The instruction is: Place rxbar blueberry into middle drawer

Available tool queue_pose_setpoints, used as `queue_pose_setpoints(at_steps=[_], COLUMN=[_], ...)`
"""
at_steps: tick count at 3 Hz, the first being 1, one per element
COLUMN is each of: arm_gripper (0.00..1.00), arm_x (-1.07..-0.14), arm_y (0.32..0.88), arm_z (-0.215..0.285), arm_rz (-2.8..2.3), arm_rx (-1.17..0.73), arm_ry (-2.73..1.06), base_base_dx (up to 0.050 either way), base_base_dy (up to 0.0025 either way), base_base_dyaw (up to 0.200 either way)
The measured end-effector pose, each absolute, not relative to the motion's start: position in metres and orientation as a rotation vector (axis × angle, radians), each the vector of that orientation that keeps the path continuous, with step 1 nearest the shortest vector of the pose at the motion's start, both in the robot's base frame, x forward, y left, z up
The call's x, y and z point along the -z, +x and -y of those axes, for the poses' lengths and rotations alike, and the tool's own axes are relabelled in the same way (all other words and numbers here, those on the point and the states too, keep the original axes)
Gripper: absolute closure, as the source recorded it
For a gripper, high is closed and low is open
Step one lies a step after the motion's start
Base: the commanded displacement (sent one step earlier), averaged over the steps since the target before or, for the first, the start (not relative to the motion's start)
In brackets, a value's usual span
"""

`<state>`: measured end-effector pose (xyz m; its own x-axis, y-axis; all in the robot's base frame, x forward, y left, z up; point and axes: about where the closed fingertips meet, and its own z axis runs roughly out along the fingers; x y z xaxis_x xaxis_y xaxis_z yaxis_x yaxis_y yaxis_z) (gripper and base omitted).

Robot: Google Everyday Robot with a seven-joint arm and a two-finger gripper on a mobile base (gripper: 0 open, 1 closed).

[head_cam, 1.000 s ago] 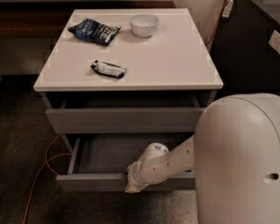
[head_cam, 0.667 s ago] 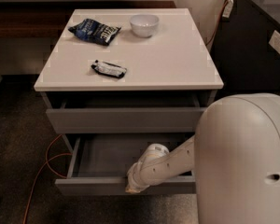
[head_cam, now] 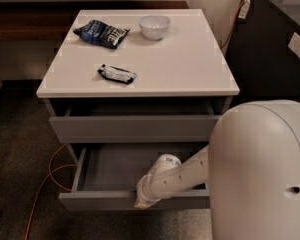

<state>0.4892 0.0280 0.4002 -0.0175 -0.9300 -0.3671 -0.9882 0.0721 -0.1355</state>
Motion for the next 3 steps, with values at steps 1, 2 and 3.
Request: queue_pose_setpoints(at_steps=[1,2,3], arm_gripper=[1.00,1.00,1.00], arm_x=[-0.3982,-0.4022,-0.4029], arm_y=[0.4718,0.4718,0.4704], arm_z=[-0.0302,-0.0305,-0.0303], arm_rz=[-1.973,-1.973,-1.971], arm_rx=[-0.280,-0.280,-0.281], arm_ry=[-1.893,-1.893,-1.893], base_base_dx=[0.000,0.000,0.000], base_base_dy=[0.00000,0.00000,0.00000], base_base_dyaw=[0.000,0.000,0.000])
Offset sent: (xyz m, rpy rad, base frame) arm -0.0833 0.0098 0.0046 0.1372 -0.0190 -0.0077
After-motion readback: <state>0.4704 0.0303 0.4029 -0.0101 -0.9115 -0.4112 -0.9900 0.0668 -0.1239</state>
